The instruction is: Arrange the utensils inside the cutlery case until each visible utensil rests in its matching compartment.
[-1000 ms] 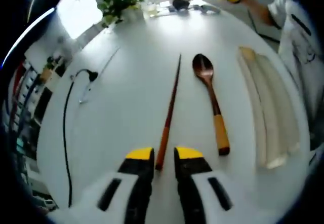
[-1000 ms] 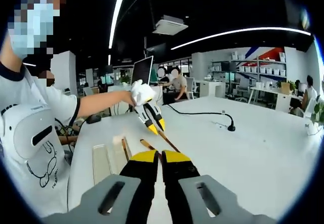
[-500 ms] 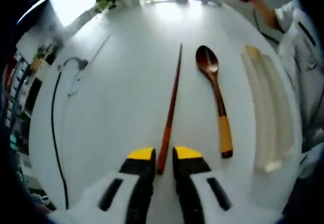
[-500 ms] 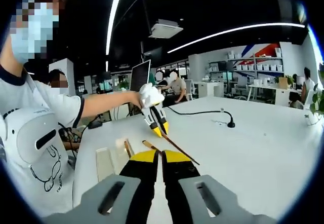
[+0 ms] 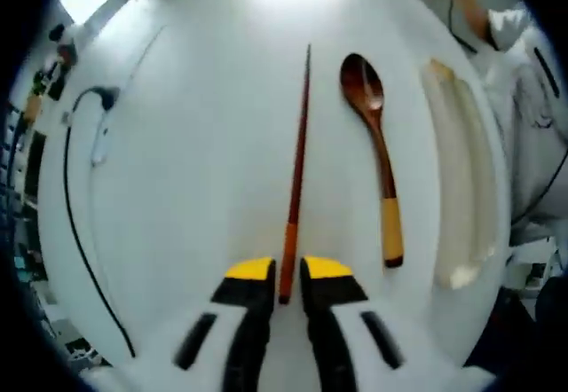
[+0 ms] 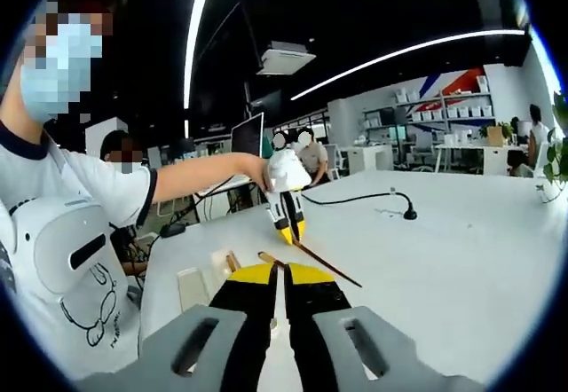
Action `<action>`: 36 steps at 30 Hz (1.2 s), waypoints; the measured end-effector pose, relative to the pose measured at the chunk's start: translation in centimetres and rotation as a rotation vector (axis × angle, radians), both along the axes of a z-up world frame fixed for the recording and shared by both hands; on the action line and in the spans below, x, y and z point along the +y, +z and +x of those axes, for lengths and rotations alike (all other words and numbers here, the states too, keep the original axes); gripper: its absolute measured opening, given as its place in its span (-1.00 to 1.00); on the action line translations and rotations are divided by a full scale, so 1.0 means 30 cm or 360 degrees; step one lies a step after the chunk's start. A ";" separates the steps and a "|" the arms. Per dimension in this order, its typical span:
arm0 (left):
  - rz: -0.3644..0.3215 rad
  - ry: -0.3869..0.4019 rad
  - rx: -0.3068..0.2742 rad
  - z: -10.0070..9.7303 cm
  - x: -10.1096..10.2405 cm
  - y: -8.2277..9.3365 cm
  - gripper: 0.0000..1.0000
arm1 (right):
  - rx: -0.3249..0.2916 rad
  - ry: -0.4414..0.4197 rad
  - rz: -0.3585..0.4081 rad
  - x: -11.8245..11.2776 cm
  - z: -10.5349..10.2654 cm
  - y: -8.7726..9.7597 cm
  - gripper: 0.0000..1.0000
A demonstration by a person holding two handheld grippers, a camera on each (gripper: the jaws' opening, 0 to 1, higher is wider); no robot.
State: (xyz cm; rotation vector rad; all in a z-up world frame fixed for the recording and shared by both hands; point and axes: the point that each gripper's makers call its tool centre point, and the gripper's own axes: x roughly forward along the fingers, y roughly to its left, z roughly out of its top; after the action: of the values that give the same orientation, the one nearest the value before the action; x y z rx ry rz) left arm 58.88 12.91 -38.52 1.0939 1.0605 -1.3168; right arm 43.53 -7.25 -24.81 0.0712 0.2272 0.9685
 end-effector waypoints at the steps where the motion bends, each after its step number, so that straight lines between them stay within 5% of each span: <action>1: 0.0017 -0.0013 0.0000 0.001 0.001 0.000 -0.75 | 0.0003 -0.0002 0.0005 0.002 -0.003 -0.005 -0.95; 7: 0.0111 -0.0143 -0.0063 0.000 0.010 0.002 -0.75 | 0.0022 -0.0005 0.0039 0.009 -0.027 -0.027 -0.95; 14: 0.0178 -0.0121 -0.0099 0.003 0.009 0.005 -0.89 | 0.0016 -0.0048 0.0071 -0.009 -0.078 -0.023 -0.95; 25: 0.0043 -0.0103 -0.0117 -0.038 0.023 0.015 -0.91 | -0.0087 -0.0159 0.0140 -0.090 -0.161 0.062 -0.96; 31: -0.0074 -0.0094 -0.0204 -0.054 0.026 0.082 -0.91 | -0.0083 -0.0189 0.0176 -0.116 -0.173 0.056 -0.96; 36: -0.0038 -0.0132 -0.0255 -0.102 0.055 0.113 -0.92 | -0.0075 -0.0196 0.0210 -0.103 -0.160 0.059 -0.96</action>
State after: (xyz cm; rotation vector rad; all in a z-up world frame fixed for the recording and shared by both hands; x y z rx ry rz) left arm 55.83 14.55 -35.13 1.2154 0.8869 -1.2805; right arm 38.74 -10.34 -23.04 0.1810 0.1142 0.8609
